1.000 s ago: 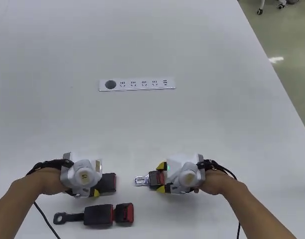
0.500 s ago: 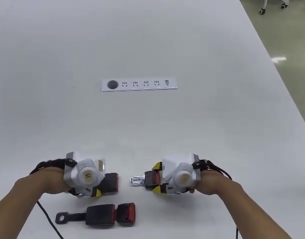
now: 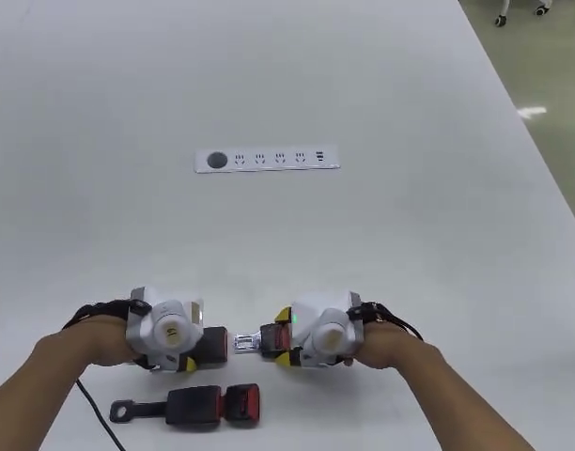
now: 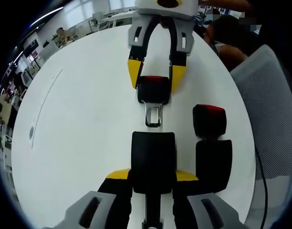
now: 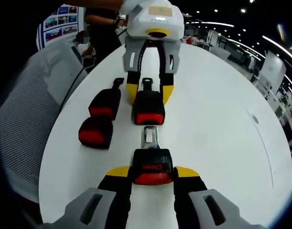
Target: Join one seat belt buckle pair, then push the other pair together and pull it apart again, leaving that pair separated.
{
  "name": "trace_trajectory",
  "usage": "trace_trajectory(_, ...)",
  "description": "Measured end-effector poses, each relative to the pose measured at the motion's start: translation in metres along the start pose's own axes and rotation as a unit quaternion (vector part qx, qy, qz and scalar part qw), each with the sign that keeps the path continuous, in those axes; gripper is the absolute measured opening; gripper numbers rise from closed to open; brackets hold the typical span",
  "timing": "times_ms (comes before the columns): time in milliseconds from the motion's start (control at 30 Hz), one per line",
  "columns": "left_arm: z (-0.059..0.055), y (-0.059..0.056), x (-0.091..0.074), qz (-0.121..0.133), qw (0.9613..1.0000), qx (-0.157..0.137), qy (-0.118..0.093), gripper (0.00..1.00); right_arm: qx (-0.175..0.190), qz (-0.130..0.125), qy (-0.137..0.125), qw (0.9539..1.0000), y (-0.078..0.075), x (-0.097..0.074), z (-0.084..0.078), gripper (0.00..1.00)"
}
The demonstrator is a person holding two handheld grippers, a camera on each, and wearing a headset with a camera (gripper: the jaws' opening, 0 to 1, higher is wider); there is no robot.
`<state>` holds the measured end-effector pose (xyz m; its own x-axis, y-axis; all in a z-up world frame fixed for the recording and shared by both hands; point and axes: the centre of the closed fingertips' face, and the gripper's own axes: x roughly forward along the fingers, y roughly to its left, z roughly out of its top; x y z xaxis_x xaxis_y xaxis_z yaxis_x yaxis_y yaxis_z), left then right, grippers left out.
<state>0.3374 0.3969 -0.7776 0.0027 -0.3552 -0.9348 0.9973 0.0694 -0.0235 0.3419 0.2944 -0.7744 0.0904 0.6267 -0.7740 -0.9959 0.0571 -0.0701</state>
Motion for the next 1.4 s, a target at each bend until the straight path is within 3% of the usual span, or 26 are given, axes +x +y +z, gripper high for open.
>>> trace_trajectory(300, -0.002, 0.001, 0.001, 0.0, 1.0, -0.001, 0.001, 0.33, -0.003, 0.002, 0.002, 1.0, 0.002, 0.005, 0.01, 0.31)
trace_trajectory(667, 0.0, 0.001, 0.0, 0.0, 1.0, 0.0, 0.0, 0.33, -0.003, 0.002, 0.001, 1.0, 0.001, 0.005, 0.009, 0.31)
trace_trajectory(767, 0.0, 0.001, 0.0, 0.001, 1.0, -0.002, 0.0, 0.33, 0.003, 0.011, -0.025, 0.9996, 0.005, 0.007, 0.02, 0.31)
trace_trajectory(867, 0.0, 0.001, 0.001, 0.001, 1.0, 0.001, 0.002, 0.33, -0.007, 0.004, -0.009, 0.9999, 0.002, 0.014, 0.02, 0.31)
trace_trajectory(1400, 0.0, 0.0, 0.002, 0.003, 1.0, 0.005, -0.003, 0.33, 0.002, -0.01, -0.03, 0.9995, 0.004, 0.013, 0.023, 0.29)
